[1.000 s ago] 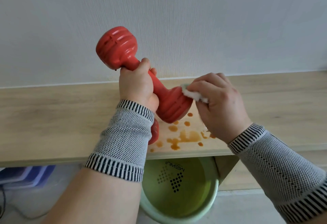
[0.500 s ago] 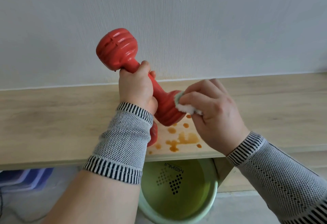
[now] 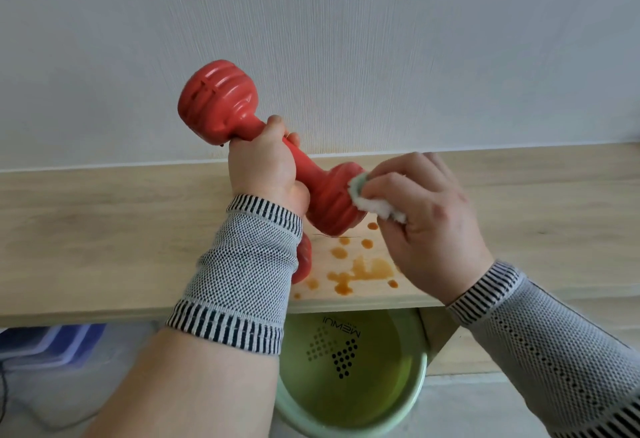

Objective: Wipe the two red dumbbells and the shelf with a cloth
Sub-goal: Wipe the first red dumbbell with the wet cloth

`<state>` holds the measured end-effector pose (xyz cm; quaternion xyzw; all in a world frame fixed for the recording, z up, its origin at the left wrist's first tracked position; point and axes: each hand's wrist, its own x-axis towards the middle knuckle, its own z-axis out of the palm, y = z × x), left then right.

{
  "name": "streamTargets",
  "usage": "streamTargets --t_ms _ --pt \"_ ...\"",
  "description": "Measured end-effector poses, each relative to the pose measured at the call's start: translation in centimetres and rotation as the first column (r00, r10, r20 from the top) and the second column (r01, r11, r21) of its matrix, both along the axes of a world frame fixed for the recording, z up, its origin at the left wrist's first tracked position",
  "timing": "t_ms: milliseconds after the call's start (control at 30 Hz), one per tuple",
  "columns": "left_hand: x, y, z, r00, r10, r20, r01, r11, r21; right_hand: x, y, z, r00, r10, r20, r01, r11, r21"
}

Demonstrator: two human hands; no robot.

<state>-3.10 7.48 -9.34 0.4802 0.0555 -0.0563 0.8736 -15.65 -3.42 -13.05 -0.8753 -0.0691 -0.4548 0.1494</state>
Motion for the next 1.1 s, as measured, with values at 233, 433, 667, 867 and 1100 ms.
streamTargets --t_ms 233,433,667,867,1100 --pt "-0.1 0.2 0.1 0.999 -0.031 -0.022 0.030 0.999 -0.033 0.6 -0.9 -0.1 0.997 -0.076 0.008 0.076 0.996 0.038" --pt "0.3 0.3 -0.1 0.999 -0.045 -0.029 0.044 0.999 -0.012 0.2 0.4 -0.3 1.000 0.012 0.028 -0.011 0.999 -0.039" --pt "-0.2 0.2 0.4 0.998 -0.064 -0.004 0.064 0.991 -0.116 0.6 -1.5 -0.2 0.999 -0.020 -0.044 0.027 0.985 0.171" --pt "-0.6 0.0 0.8 0.991 -0.134 -0.004 0.131 0.976 -0.174 0.4 -1.8 0.1 0.999 -0.001 -0.048 0.014 0.961 0.277" --pt "0.1 -0.1 0.1 0.998 -0.058 0.027 0.060 0.996 -0.071 -0.2 0.0 0.5 0.999 0.032 0.028 -0.032 0.999 0.027"
